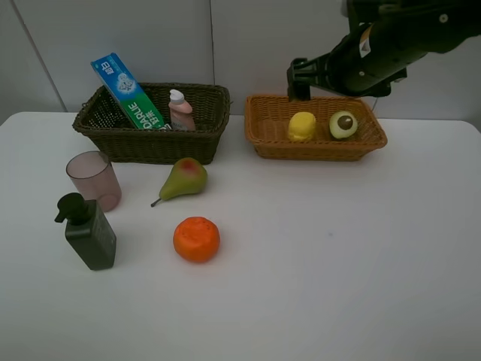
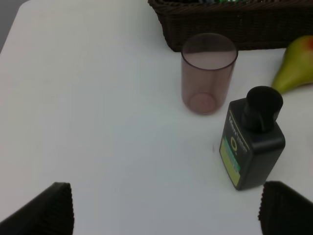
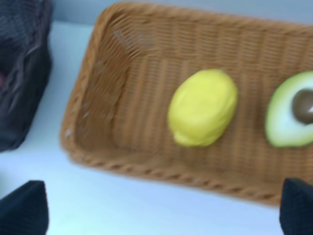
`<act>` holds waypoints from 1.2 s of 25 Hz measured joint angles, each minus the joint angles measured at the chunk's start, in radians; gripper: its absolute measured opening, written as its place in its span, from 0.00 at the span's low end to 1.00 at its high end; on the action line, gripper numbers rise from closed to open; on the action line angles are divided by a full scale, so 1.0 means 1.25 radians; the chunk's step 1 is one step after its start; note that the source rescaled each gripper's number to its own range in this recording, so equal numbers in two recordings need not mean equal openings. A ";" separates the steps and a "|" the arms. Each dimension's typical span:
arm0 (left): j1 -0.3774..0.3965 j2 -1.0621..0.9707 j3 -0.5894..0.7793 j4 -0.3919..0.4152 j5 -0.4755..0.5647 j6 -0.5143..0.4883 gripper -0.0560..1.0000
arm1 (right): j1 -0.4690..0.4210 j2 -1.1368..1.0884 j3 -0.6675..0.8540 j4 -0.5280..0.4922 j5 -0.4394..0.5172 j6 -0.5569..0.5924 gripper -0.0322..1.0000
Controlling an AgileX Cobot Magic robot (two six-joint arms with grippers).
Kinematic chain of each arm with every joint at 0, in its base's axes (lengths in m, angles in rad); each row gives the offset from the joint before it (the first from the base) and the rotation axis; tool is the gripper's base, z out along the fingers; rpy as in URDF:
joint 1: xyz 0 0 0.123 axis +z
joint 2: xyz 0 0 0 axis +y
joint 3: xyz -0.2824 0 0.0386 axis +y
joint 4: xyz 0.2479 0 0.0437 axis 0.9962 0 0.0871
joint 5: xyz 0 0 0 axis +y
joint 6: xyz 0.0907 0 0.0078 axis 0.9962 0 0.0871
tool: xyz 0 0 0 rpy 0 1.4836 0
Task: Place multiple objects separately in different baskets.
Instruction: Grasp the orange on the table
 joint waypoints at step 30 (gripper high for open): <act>0.000 0.000 0.000 0.000 0.000 0.000 1.00 | 0.323 0.079 0.136 0.009 -0.163 0.054 1.00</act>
